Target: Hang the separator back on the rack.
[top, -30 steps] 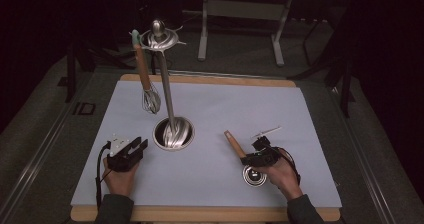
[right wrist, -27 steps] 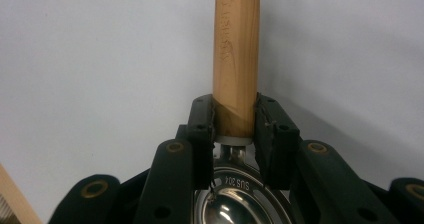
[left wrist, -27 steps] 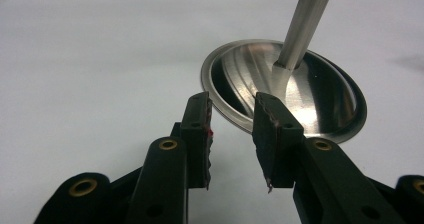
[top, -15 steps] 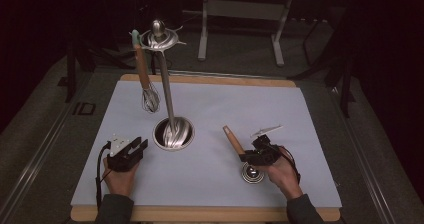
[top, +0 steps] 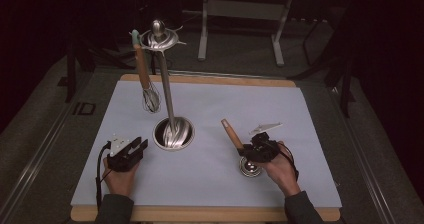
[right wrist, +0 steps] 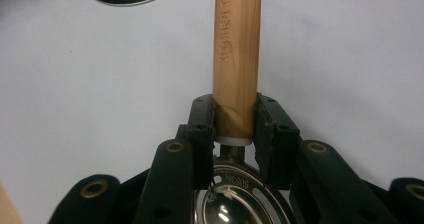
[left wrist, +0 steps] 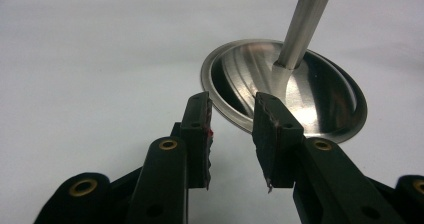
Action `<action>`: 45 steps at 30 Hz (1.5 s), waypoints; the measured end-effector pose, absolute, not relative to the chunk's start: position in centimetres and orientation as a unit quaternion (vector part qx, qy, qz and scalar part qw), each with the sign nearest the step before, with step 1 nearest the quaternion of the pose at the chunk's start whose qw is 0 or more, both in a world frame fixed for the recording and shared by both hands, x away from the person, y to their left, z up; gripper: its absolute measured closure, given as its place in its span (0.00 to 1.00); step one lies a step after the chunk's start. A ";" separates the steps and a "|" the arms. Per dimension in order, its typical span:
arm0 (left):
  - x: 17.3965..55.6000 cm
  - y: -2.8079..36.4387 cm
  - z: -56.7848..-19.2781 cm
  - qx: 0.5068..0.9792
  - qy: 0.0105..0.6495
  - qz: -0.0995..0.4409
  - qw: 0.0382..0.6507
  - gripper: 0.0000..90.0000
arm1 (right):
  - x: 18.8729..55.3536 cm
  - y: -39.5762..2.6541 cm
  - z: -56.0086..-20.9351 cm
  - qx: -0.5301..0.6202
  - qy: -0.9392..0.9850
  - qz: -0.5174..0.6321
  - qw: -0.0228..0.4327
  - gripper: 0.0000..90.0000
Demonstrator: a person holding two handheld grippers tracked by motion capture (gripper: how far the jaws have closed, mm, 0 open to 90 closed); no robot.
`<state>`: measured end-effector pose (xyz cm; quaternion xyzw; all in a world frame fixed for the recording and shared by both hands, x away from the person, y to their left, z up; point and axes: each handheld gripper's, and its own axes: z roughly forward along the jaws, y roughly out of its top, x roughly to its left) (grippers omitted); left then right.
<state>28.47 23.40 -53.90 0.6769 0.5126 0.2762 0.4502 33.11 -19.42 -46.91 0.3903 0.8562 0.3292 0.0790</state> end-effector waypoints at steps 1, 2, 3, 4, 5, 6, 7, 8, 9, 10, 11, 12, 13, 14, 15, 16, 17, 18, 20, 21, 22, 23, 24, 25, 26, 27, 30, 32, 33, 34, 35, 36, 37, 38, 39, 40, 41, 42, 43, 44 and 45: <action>28.5 23.4 -53.9 0.677 0.512 0.276 0.450 0.77 | 33.1 -19.4 -46.9 0.389 0.856 0.331 0.081 0.79; 28.5 23.4 -53.9 0.677 0.512 0.276 0.450 0.77 | 33.1 -19.4 -46.8 0.389 0.855 0.333 0.082 0.79; 28.5 23.4 -53.9 0.677 0.512 0.276 0.450 0.77 | 33.1 -19.4 -46.8 0.386 0.855 0.335 0.085 0.79; 28.5 23.4 -53.9 0.677 0.512 0.276 0.450 0.77 | 33.1 -19.4 -46.7 0.384 0.855 0.338 0.086 0.79; 28.5 23.4 -53.9 0.678 0.512 0.276 0.450 0.77 | 33.1 -19.4 -46.7 0.383 0.855 0.339 0.089 0.79; 28.5 23.4 -53.9 0.678 0.512 0.276 0.450 0.77 | 33.0 -19.4 -46.6 0.384 0.854 0.340 0.090 0.79; 28.5 23.4 -53.9 0.678 0.512 0.276 0.450 0.77 | 33.1 -19.4 -46.6 0.382 0.854 0.342 0.092 0.79; 28.5 23.4 -53.9 0.678 0.512 0.276 0.450 0.77 | 33.1 -19.4 -46.6 0.382 0.854 0.342 0.092 0.79; 28.5 23.4 -53.9 0.678 0.512 0.276 0.450 0.77 | 33.1 -19.4 -46.5 0.380 0.854 0.343 0.093 0.79; 28.5 23.4 -53.9 0.678 0.512 0.276 0.450 0.77 | 33.2 -19.4 -46.4 0.379 0.854 0.343 0.097 0.79; 28.5 23.4 -53.9 0.678 0.512 0.276 0.449 0.77 | 33.3 -19.5 -46.4 0.377 0.855 0.343 0.097 0.79; 28.5 23.4 -53.9 0.678 0.512 0.276 0.449 0.77 | 33.3 -19.5 -46.3 0.377 0.855 0.344 0.098 0.79; 28.5 23.4 -53.9 0.679 0.512 0.276 0.449 0.77 | 33.4 -19.5 -46.3 0.378 0.854 0.343 0.100 0.79; 28.5 23.4 -53.9 0.679 0.512 0.276 0.449 0.77 | 33.4 -19.5 -46.3 0.378 0.854 0.344 0.100 0.79; 28.5 23.4 -53.9 0.679 0.512 0.276 0.448 0.77 | 33.5 -19.6 -46.2 0.376 0.854 0.345 0.102 0.79; 28.5 23.4 -53.9 0.679 0.512 0.276 0.449 0.77 | 33.5 -19.6 -46.2 0.373 0.854 0.348 0.103 0.79; 28.5 23.4 -53.9 0.679 0.512 0.276 0.448 0.77 | 33.6 -19.6 -46.2 0.369 0.855 0.349 0.103 0.79; 28.5 23.4 -53.9 0.679 0.512 0.276 0.448 0.77 | 33.6 -19.6 -46.2 0.365 0.856 0.351 0.103 0.79; 28.5 23.4 -53.9 0.679 0.511 0.276 0.449 0.77 | 33.6 -19.6 -46.1 0.355 0.858 0.357 0.104 0.79; 28.5 23.4 -53.9 0.679 0.511 0.276 0.449 0.77 | 33.6 -19.5 -46.1 0.348 0.858 0.363 0.105 0.79; 28.5 23.4 -53.9 0.679 0.511 0.276 0.448 0.77 | 33.6 -19.5 -46.1 0.344 0.858 0.366 0.106 0.79; 28.5 23.4 -53.9 0.679 0.511 0.276 0.448 0.77 | 33.6 -19.4 -46.1 0.340 0.859 0.368 0.106 0.79; 28.5 23.4 -53.9 0.679 0.511 0.276 0.449 0.77 | 33.7 -19.4 -46.0 0.335 0.859 0.372 0.107 0.79; 28.5 23.4 -53.9 0.679 0.511 0.276 0.449 0.77 | 33.7 -19.4 -46.0 0.335 0.859 0.372 0.107 0.79; 28.5 23.4 -53.9 0.679 0.511 0.276 0.448 0.77 | 33.8 -19.3 -46.0 0.325 0.860 0.378 0.108 0.79; 28.5 23.4 -53.9 0.679 0.511 0.276 0.448 0.77 | 33.8 -19.3 -45.9 0.323 0.860 0.379 0.109 0.79; 28.5 23.4 -53.9 0.679 0.511 0.276 0.448 0.77 | 34.0 -19.3 -45.8 0.317 0.860 0.384 0.109 0.79; 28.5 23.4 -53.9 0.679 0.511 0.276 0.448 0.77 | 34.1 -19.3 -45.8 0.315 0.861 0.385 0.109 0.79; 28.5 23.4 -53.9 0.679 0.511 0.276 0.448 0.77 | 34.1 -19.4 -45.8 0.315 0.861 0.384 0.108 0.79; 28.5 23.4 -53.9 0.679 0.512 0.276 0.448 0.77 | 34.3 -19.5 -45.8 0.312 0.861 0.386 0.110 0.79; 28.5 23.4 -53.9 0.679 0.511 0.276 0.449 0.77 | 34.3 -19.6 -45.7 0.313 0.860 0.387 0.109 0.79; 28.5 23.4 -53.9 0.679 0.511 0.276 0.449 0.77 | 34.4 -19.6 -45.7 0.314 0.859 0.389 0.109 0.79; 28.5 23.4 -53.9 0.679 0.511 0.276 0.449 0.77 | 34.5 -19.8 -45.7 0.312 0.859 0.391 0.111 0.79; 28.5 23.4 -53.9 0.679 0.512 0.276 0.449 0.77 | 34.6 -19.9 -45.6 0.311 0.858 0.393 0.110 0.79; 28.5 23.4 -53.9 0.679 0.512 0.276 0.449 0.77 | 34.6 -20.0 -45.6 0.310 0.858 0.394 0.112 0.79; 28.5 23.4 -53.9 0.679 0.512 0.276 0.449 0.77 | 34.7 -20.1 -45.6 0.309 0.858 0.394 0.113 0.79; 28.5 23.4 -53.9 0.679 0.512 0.276 0.448 0.77 | 34.7 -20.2 -45.5 0.310 0.858 0.394 0.114 0.79; 28.5 23.4 -53.9 0.680 0.511 0.276 0.448 0.77 | 34.8 -20.3 -45.4 0.309 0.858 0.395 0.116 0.79; 28.5 23.4 -53.9 0.680 0.512 0.276 0.447 0.77 | 34.9 -20.4 -45.3 0.309 0.856 0.397 0.116 0.79; 28.5 23.4 -53.9 0.680 0.511 0.275 0.447 0.77 | 35.0 -20.5 -45.2 0.309 0.855 0.400 0.116 0.79; 28.5 23.3 -53.9 0.680 0.511 0.276 0.448 0.77 | 35.0 -20.6 -45.1 0.309 0.854 0.402 0.116 0.79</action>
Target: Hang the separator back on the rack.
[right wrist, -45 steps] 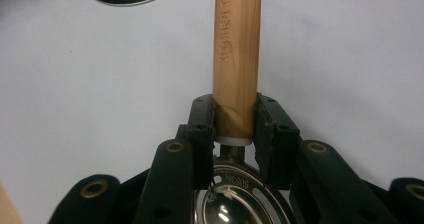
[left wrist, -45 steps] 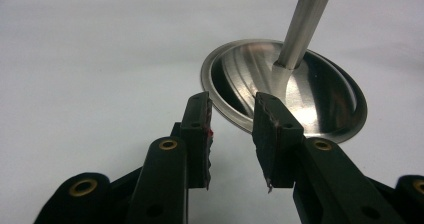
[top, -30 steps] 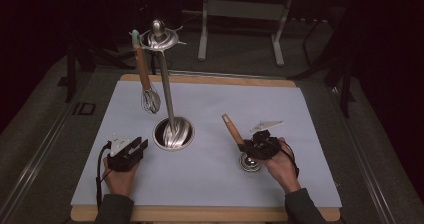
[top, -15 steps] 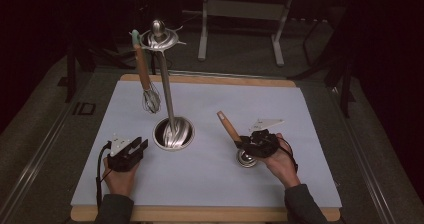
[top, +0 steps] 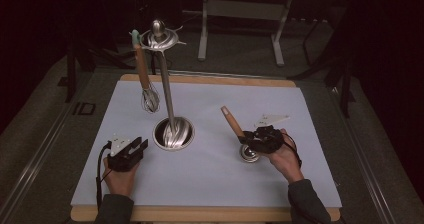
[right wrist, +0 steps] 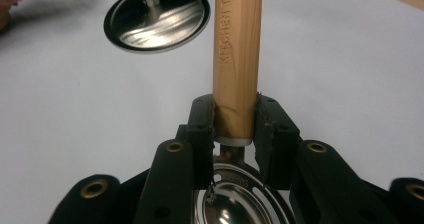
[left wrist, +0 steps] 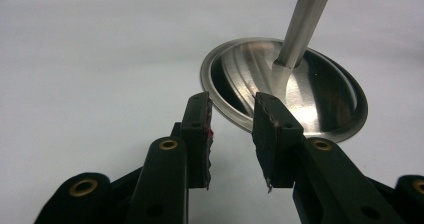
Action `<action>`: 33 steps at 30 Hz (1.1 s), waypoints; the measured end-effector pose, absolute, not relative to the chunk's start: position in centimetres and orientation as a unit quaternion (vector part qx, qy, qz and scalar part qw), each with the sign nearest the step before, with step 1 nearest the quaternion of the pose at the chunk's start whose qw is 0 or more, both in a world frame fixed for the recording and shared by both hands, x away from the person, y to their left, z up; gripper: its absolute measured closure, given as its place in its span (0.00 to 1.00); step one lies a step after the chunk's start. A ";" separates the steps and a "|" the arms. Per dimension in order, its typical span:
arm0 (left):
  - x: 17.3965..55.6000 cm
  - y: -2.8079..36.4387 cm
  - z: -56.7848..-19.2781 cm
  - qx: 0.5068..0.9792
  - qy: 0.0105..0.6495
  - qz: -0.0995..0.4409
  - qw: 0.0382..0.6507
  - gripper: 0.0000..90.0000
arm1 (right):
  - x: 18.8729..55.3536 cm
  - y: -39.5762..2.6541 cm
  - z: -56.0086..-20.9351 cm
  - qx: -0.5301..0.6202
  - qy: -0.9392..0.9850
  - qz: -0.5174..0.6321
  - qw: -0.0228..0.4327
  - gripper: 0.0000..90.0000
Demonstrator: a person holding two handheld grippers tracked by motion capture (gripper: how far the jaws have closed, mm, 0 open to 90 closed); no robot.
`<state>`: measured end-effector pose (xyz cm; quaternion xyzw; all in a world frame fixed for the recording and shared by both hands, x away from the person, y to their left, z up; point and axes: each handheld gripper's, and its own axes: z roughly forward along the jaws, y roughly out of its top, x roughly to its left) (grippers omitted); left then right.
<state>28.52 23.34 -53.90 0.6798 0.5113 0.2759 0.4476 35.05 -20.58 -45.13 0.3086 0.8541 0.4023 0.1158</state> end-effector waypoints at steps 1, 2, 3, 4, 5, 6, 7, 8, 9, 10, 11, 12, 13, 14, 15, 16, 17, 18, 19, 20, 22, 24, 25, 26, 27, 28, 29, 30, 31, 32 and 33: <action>28.5 23.3 -53.9 0.680 0.512 0.276 0.448 0.77 | 35.2 -20.6 -45.0 0.308 0.852 0.406 0.118 0.79; 28.5 23.3 -53.9 0.679 0.512 0.276 0.448 0.77 | 35.2 -20.6 -44.9 0.308 0.851 0.408 0.116 0.79; 28.5 23.3 -53.9 0.679 0.512 0.276 0.448 0.77 | 35.3 -20.7 -44.8 0.305 0.851 0.411 0.118 0.79; 28.5 23.3 -53.9 0.680 0.511 0.276 0.448 0.77 | 35.4 -20.7 -44.6 0.302 0.851 0.413 0.119 0.79; 28.5 23.3 -53.9 0.680 0.511 0.276 0.448 0.77 | 35.6 -20.7 -44.5 0.301 0.850 0.415 0.120 0.79; 28.5 23.3 -53.9 0.680 0.512 0.276 0.448 0.77 | 35.7 -20.7 -44.3 0.301 0.849 0.417 0.121 0.79; 28.5 23.4 -53.9 0.680 0.511 0.276 0.448 0.77 | 35.8 -20.7 -44.2 0.301 0.848 0.419 0.121 0.79; 28.5 23.4 -53.9 0.680 0.511 0.275 0.448 0.77 | 35.9 -20.7 -44.1 0.300 0.848 0.420 0.123 0.79; 28.5 23.3 -53.9 0.679 0.511 0.276 0.448 0.77 | 36.0 -20.7 -43.9 0.301 0.847 0.422 0.122 0.79; 28.5 23.3 -53.9 0.679 0.511 0.276 0.448 0.77 | 36.1 -20.7 -43.8 0.299 0.846 0.424 0.123 0.79; 28.5 23.3 -53.9 0.679 0.512 0.276 0.448 0.77 | 36.2 -20.7 -43.6 0.300 0.845 0.424 0.124 0.79; 28.5 23.3 -53.9 0.679 0.512 0.276 0.448 0.77 | 36.3 -20.7 -43.5 0.299 0.846 0.424 0.125 0.79; 28.5 23.3 -53.9 0.679 0.512 0.276 0.448 0.77 | 36.4 -20.6 -43.3 0.299 0.845 0.425 0.127 0.79; 28.5 23.3 -53.9 0.679 0.512 0.276 0.448 0.77 | 36.5 -20.6 -43.2 0.298 0.845 0.426 0.129 0.79; 28.5 23.3 -53.9 0.679 0.512 0.276 0.448 0.77 | 36.5 -20.6 -43.0 0.297 0.844 0.427 0.129 0.79; 28.5 23.3 -53.9 0.679 0.512 0.276 0.448 0.77 | 36.6 -20.5 -42.8 0.296 0.844 0.428 0.132 0.79; 28.5 23.3 -53.9 0.680 0.512 0.276 0.448 0.77 | 36.6 -20.5 -42.7 0.296 0.844 0.428 0.133 0.79; 28.5 23.3 -53.9 0.680 0.512 0.276 0.447 0.77 | 36.7 -20.5 -42.5 0.296 0.843 0.429 0.134 0.79; 28.5 23.3 -53.9 0.680 0.512 0.276 0.447 0.77 | 36.8 -20.5 -42.4 0.295 0.843 0.430 0.136 0.79; 28.5 23.3 -53.9 0.679 0.512 0.276 0.448 0.77 | 36.8 -20.5 -42.2 0.294 0.842 0.431 0.137 0.79; 28.5 23.3 -53.9 0.680 0.512 0.276 0.447 0.77 | 36.9 -20.5 -42.0 0.294 0.840 0.435 0.140 0.79; 28.5 23.3 -53.9 0.680 0.512 0.276 0.447 0.77 | 37.1 -20.5 -41.6 0.291 0.839 0.437 0.144 0.79; 28.5 23.3 -53.9 0.679 0.512 0.276 0.447 0.77 | 37.1 -20.4 -41.5 0.290 0.839 0.438 0.144 0.79; 28.5 23.3 -53.9 0.679 0.512 0.276 0.448 0.77 | 37.2 -20.4 -41.3 0.287 0.838 0.440 0.145 0.79; 28.5 23.3 -53.9 0.678 0.513 0.276 0.449 0.77 | 37.2 -20.4 -41.1 0.285 0.838 0.442 0.146 0.79; 28.5 23.3 -53.9 0.679 0.512 0.276 0.448 0.77 | 37.3 -20.4 -41.0 0.283 0.838 0.443 0.147 0.79; 28.5 23.3 -53.9 0.680 0.511 0.276 0.448 0.77 | 37.3 -20.4 -40.8 0.281 0.837 0.445 0.147 0.79; 28.5 23.3 -53.9 0.680 0.512 0.276 0.448 0.77 | 37.4 -20.3 -40.7 0.280 0.837 0.446 0.148 0.79; 28.5 23.3 -53.9 0.680 0.511 0.276 0.448 0.77 | 37.4 -20.3 -40.6 0.279 0.836 0.448 0.150 0.79; 28.5 23.3 -53.9 0.680 0.511 0.276 0.448 0.77 | 37.5 -20.2 -40.5 0.278 0.836 0.449 0.150 0.79; 28.5 23.3 -53.9 0.680 0.511 0.276 0.447 0.77 | 37.5 -20.1 -40.3 0.277 0.836 0.449 0.152 0.79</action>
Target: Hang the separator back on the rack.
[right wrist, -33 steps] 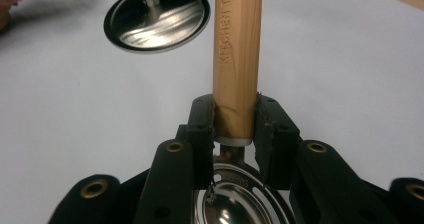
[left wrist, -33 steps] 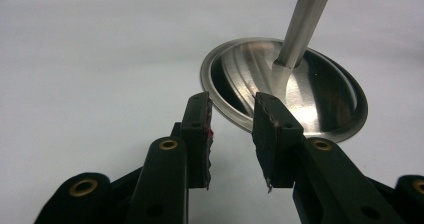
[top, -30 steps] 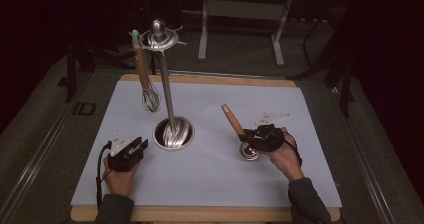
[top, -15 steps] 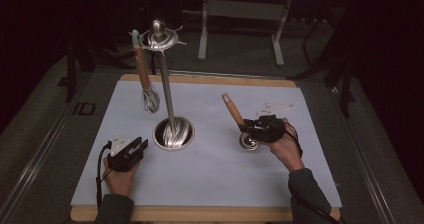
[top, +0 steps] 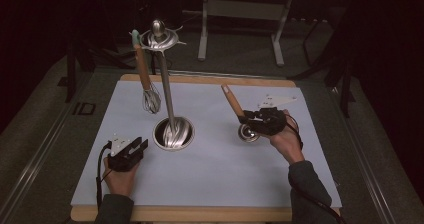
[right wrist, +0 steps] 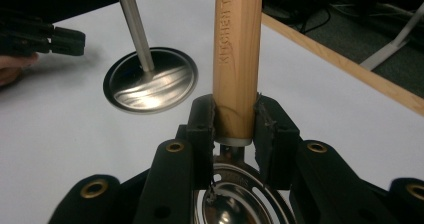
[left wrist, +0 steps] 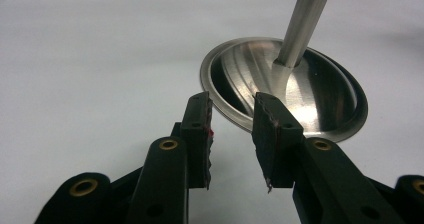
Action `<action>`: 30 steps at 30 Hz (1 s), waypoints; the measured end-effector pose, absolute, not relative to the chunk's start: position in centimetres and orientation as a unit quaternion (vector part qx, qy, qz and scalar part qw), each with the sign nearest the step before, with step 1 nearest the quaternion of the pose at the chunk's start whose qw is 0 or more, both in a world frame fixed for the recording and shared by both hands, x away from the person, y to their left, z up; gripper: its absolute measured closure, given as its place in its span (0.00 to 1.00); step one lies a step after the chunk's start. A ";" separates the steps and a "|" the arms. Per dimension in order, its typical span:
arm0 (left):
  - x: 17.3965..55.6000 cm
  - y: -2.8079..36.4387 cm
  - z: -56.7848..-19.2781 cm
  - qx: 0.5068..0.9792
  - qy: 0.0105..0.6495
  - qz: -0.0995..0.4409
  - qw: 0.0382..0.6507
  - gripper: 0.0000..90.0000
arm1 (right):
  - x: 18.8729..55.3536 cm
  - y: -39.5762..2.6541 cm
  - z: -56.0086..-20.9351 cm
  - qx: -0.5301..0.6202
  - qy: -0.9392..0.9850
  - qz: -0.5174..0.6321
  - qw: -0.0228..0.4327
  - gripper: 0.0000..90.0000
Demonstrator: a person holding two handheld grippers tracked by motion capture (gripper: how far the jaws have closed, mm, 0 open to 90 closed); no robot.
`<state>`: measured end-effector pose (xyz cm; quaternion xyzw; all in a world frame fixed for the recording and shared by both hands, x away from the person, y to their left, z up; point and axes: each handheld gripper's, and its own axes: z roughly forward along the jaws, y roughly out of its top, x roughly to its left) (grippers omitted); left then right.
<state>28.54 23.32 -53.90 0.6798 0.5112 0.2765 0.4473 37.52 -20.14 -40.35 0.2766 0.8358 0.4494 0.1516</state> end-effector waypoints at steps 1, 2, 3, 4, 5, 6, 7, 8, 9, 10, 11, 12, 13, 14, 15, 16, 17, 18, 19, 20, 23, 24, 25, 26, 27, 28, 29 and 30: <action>28.5 23.3 -53.9 0.679 0.512 0.276 0.448 0.77 | 37.5 -20.0 -40.2 0.276 0.835 0.451 0.152 0.79; 28.5 23.3 -53.9 0.679 0.512 0.275 0.448 0.77 | 37.5 -19.9 -40.1 0.272 0.835 0.453 0.154 0.79; 28.5 23.3 -53.9 0.680 0.512 0.275 0.448 0.77 | 37.5 -19.9 -40.0 0.271 0.834 0.454 0.155 0.79; 28.5 23.3 -53.9 0.680 0.511 0.276 0.448 0.77 | 37.5 -19.7 -39.8 0.269 0.835 0.455 0.156 0.79; 28.5 23.3 -53.9 0.680 0.511 0.275 0.448 0.77 | 37.5 -19.6 -39.7 0.266 0.835 0.455 0.156 0.79; 28.5 23.3 -53.9 0.680 0.511 0.275 0.448 0.77 | 37.6 -19.5 -39.6 0.264 0.835 0.456 0.157 0.79; 28.5 23.3 -53.9 0.680 0.512 0.275 0.448 0.77 | 37.6 -19.4 -39.5 0.263 0.835 0.457 0.157 0.79; 28.5 23.3 -53.9 0.680 0.511 0.275 0.448 0.77 | 37.6 -19.3 -39.4 0.261 0.835 0.459 0.157 0.79; 28.5 23.3 -53.9 0.680 0.511 0.275 0.448 0.77 | 37.6 -19.3 -39.3 0.260 0.834 0.460 0.157 0.79; 28.5 23.3 -53.9 0.680 0.511 0.275 0.447 0.77 | 37.6 -19.2 -39.2 0.259 0.834 0.462 0.157 0.79; 28.5 23.3 -53.9 0.680 0.511 0.275 0.448 0.77 | 37.6 -19.1 -39.1 0.256 0.834 0.464 0.157 0.79; 28.5 23.3 -53.9 0.680 0.511 0.275 0.448 0.77 | 37.6 -19.1 -39.0 0.255 0.833 0.465 0.157 0.79; 28.5 23.3 -53.9 0.680 0.511 0.275 0.448 0.77 | 37.6 -19.0 -38.9 0.254 0.832 0.467 0.156 0.79; 28.5 23.3 -53.9 0.680 0.511 0.275 0.448 0.77 | 37.6 -19.0 -38.8 0.253 0.832 0.469 0.155 0.79; 28.5 23.3 -53.9 0.680 0.511 0.275 0.448 0.77 | 37.7 -18.9 -38.7 0.253 0.831 0.470 0.155 0.79; 28.5 23.3 -53.9 0.679 0.512 0.275 0.449 0.77 | 37.7 -18.9 -38.6 0.252 0.830 0.472 0.156 0.79; 28.5 23.3 -53.9 0.679 0.512 0.275 0.448 0.77 | 37.7 -18.9 -38.6 0.250 0.831 0.472 0.156 0.79; 28.5 23.3 -53.9 0.680 0.511 0.275 0.448 0.77 | 37.7 -18.8 -38.5 0.250 0.830 0.473 0.156 0.79; 28.5 23.3 -53.9 0.681 0.511 0.275 0.447 0.77 | 37.7 -18.8 -38.4 0.249 0.830 0.474 0.156 0.79; 28.5 23.3 -53.9 0.681 0.511 0.275 0.447 0.77 | 37.7 -18.8 -38.3 0.249 0.830 0.474 0.155 0.79; 28.6 23.3 -53.9 0.680 0.511 0.275 0.448 0.77 | 37.8 -18.6 -38.0 0.245 0.831 0.474 0.157 0.79; 28.6 23.3 -53.9 0.679 0.512 0.275 0.448 0.77 | 37.8 -18.6 -37.9 0.244 0.832 0.473 0.158 0.79; 28.6 23.3 -53.9 0.680 0.512 0.275 0.448 0.77 | 37.8 -18.5 -37.8 0.243 0.831 0.475 0.159 0.79; 28.6 23.3 -53.9 0.680 0.512 0.275 0.447 0.77 | 37.8 -18.5 -37.7 0.242 0.831 0.475 0.159 0.79; 28.6 23.3 -53.9 0.680 0.512 0.275 0.447 0.77 | 37.8 -18.4 -37.6 0.240 0.831 0.476 0.159 0.79; 28.6 23.3 -53.9 0.680 0.512 0.275 0.447 0.77 | 37.8 -18.4 -37.5 0.239 0.830 0.477 0.159 0.79; 28.6 23.3 -53.9 0.680 0.512 0.275 0.447 0.77 | 37.8 -18.3 -37.3 0.237 0.830 0.479 0.160 0.79; 28.6 23.3 -53.9 0.680 0.512 0.275 0.447 0.77 | 37.8 -18.2 -37.2 0.236 0.830 0.480 0.160 0.79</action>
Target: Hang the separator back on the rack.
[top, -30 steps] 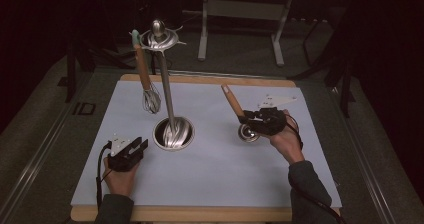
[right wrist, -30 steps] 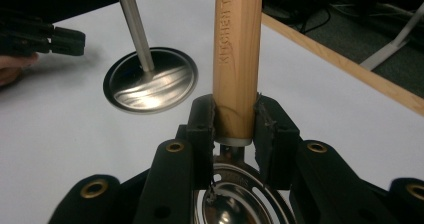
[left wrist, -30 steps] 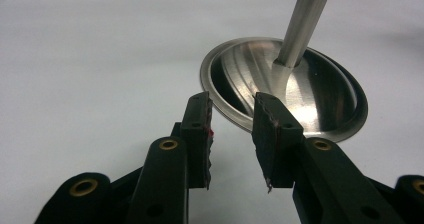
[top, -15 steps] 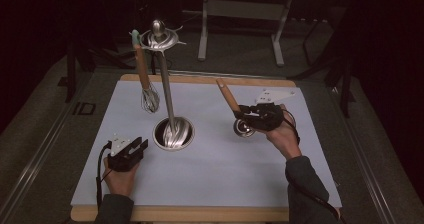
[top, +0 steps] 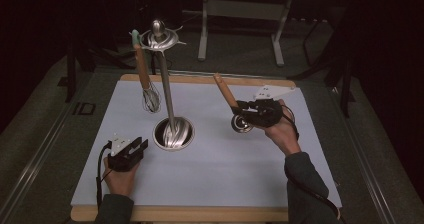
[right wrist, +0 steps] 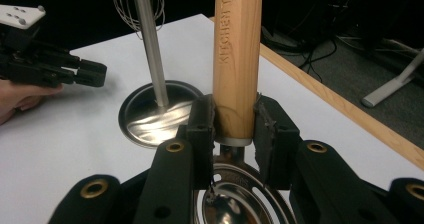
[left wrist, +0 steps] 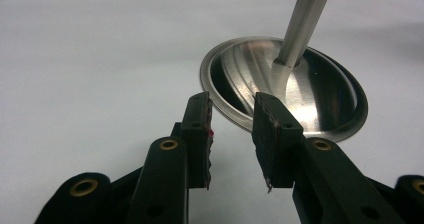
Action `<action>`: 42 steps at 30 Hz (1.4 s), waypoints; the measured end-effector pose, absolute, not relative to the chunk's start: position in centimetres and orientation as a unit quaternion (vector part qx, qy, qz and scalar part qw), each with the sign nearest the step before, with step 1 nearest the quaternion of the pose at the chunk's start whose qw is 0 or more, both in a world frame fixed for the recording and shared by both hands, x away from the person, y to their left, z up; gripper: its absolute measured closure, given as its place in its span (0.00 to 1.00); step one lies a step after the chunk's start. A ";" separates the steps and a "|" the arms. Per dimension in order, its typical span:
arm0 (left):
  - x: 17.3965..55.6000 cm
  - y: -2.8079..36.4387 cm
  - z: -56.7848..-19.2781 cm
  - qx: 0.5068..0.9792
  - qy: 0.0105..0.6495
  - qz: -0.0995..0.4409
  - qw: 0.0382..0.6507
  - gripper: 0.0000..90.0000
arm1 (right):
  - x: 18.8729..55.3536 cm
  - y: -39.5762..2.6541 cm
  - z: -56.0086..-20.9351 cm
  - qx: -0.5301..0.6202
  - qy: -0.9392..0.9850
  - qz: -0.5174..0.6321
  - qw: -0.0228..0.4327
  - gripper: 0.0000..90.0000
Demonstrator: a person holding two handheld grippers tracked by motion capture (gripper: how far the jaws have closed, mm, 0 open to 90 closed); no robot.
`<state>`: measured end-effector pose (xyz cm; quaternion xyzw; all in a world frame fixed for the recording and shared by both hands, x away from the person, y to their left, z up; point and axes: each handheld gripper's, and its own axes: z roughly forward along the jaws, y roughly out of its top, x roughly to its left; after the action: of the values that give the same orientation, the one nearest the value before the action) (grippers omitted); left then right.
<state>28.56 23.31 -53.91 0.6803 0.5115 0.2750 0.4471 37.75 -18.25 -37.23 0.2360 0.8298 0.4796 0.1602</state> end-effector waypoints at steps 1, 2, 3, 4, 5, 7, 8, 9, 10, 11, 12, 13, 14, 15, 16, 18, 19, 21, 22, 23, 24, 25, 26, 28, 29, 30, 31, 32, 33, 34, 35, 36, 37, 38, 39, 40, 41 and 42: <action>28.6 23.3 -53.9 0.680 0.512 0.275 0.447 0.77 | 37.7 -18.2 -37.1 0.234 0.830 0.479 0.161 0.79; 28.6 23.3 -53.9 0.680 0.512 0.275 0.447 0.77 | 37.7 -18.1 -37.0 0.231 0.830 0.481 0.162 0.79; 28.6 23.3 -53.9 0.680 0.512 0.275 0.447 0.77 | 37.7 -18.1 -36.9 0.230 0.830 0.480 0.164 0.79; 28.6 23.3 -53.9 0.680 0.512 0.275 0.447 0.77 | 37.7 -18.0 -36.8 0.230 0.830 0.481 0.164 0.79; 28.6 23.3 -53.9 0.680 0.512 0.275 0.447 0.77 | 37.6 -18.0 -36.6 0.228 0.829 0.483 0.164 0.79; 28.6 23.3 -53.9 0.680 0.512 0.275 0.447 0.77 | 37.6 -17.9 -36.4 0.225 0.829 0.485 0.165 0.79; 28.6 23.3 -53.9 0.680 0.512 0.276 0.447 0.77 | 37.6 -17.8 -36.3 0.224 0.829 0.485 0.166 0.79; 28.6 23.3 -53.9 0.680 0.512 0.275 0.447 0.77 | 37.6 -17.8 -36.1 0.222 0.829 0.486 0.167 0.79; 28.6 23.3 -53.9 0.680 0.512 0.276 0.447 0.77 | 37.5 -17.7 -36.0 0.222 0.828 0.487 0.167 0.79; 28.6 23.3 -53.9 0.680 0.512 0.276 0.447 0.77 | 37.5 -17.7 -35.9 0.219 0.828 0.488 0.168 0.79; 28.6 23.3 -53.9 0.680 0.512 0.276 0.447 0.77 | 37.5 -17.6 -35.8 0.219 0.827 0.489 0.168 0.79; 28.6 23.3 -53.9 0.680 0.512 0.276 0.447 0.77 | 37.5 -17.6 -35.7 0.217 0.827 0.490 0.169 0.79; 28.6 23.3 -53.9 0.680 0.512 0.275 0.447 0.77 | 37.4 -17.6 -35.6 0.216 0.827 0.492 0.168 0.79; 28.6 23.3 -53.9 0.680 0.512 0.275 0.447 0.77 | 37.4 -17.5 -35.6 0.216 0.825 0.495 0.167 0.79; 28.6 23.3 -53.9 0.680 0.512 0.275 0.447 0.77 | 37.4 -17.5 -35.5 0.215 0.824 0.497 0.167 0.79; 28.6 23.3 -53.9 0.680 0.512 0.276 0.447 0.77 | 37.3 -17.4 -35.4 0.212 0.823 0.500 0.166 0.79; 28.6 23.3 -53.9 0.680 0.512 0.276 0.447 0.77 | 37.2 -17.4 -35.3 0.210 0.823 0.501 0.167 0.79; 28.6 23.3 -53.9 0.680 0.512 0.275 0.447 0.77 | 37.2 -17.2 -35.1 0.206 0.824 0.501 0.167 0.79; 28.6 23.3 -53.9 0.680 0.512 0.275 0.447 0.77 | 37.2 -17.1 -35.1 0.204 0.824 0.502 0.168 0.79; 28.6 23.3 -53.9 0.680 0.512 0.275 0.447 0.77 | 37.2 -17.1 -35.0 0.203 0.824 0.502 0.167 0.79; 28.6 23.3 -53.9 0.680 0.512 0.276 0.447 0.77 | 37.2 -17.1 -34.9 0.201 0.823 0.504 0.167 0.79; 28.6 23.3 -53.9 0.680 0.512 0.276 0.447 0.77 | 37.1 -17.0 -34.8 0.200 0.823 0.505 0.166 0.79; 28.6 23.3 -53.9 0.680 0.512 0.276 0.446 0.77 | 37.0 -17.0 -34.8 0.197 0.822 0.507 0.165 0.79; 28.5 23.3 -53.9 0.680 0.512 0.276 0.447 0.77 | 36.9 -16.8 -34.7 0.194 0.822 0.509 0.165 0.79; 28.5 23.3 -53.9 0.680 0.512 0.276 0.447 0.77 | 36.9 -16.7 -34.7 0.192 0.822 0.509 0.165 0.79; 28.5 23.3 -53.9 0.680 0.512 0.276 0.447 0.77 | 36.8 -16.6 -34.6 0.190 0.823 0.510 0.166 0.79; 28.5 23.3 -53.9 0.680 0.512 0.276 0.446 0.77 | 36.8 -16.5 -34.5 0.190 0.823 0.509 0.166 0.79; 28.5 23.3 -53.9 0.680 0.512 0.276 0.447 0.77 | 36.8 -16.4 -34.5 0.186 0.823 0.510 0.167 0.79; 28.5 23.3 -53.9 0.680 0.512 0.276 0.446 0.77 | 36.8 -16.4 -34.4 0.186 0.823 0.510 0.167 0.79; 28.5 23.3 -53.9 0.680 0.512 0.276 0.447 0.77 | 36.8 -16.3 -34.3 0.183 0.823 0.511 0.168 0.79; 28.6 23.3 -53.9 0.680 0.512 0.276 0.447 0.77 | 36.8 -16.2 -34.2 0.182 0.823 0.511 0.168 0.79; 28.6 23.3 -53.9 0.680 0.512 0.276 0.447 0.77 | 36.7 -16.1 -34.1 0.181 0.824 0.511 0.168 0.79; 28.6 23.3 -53.9 0.680 0.512 0.276 0.447 0.77 | 36.7 -16.1 -34.0 0.178 0.823 0.512 0.169 0.79; 28.6 23.3 -53.9 0.680 0.512 0.276 0.447 0.77 | 36.7 -16.0 -33.9 0.175 0.824 0.512 0.169 0.79; 28.6 23.3 -53.9 0.680 0.512 0.276 0.447 0.77 | 36.6 -15.9 -33.8 0.174 0.824 0.512 0.169 0.79; 28.6 23.3 -53.9 0.680 0.512 0.276 0.447 0.77 | 36.6 -15.8 -33.7 0.171 0.824 0.514 0.169 0.79; 28.6 23.3 -53.9 0.680 0.512 0.276 0.447 0.77 | 36.6 -15.7 -33.6 0.169 0.824 0.514 0.169 0.79; 28.6 23.3 -53.9 0.680 0.512 0.276 0.447 0.77 | 36.6 -15.7 -33.6 0.169 0.824 0.515 0.169 0.79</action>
<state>28.55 23.28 -53.90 0.6800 0.5118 0.2759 0.4467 36.57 -15.66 -33.56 0.1686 0.8235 0.5146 0.1690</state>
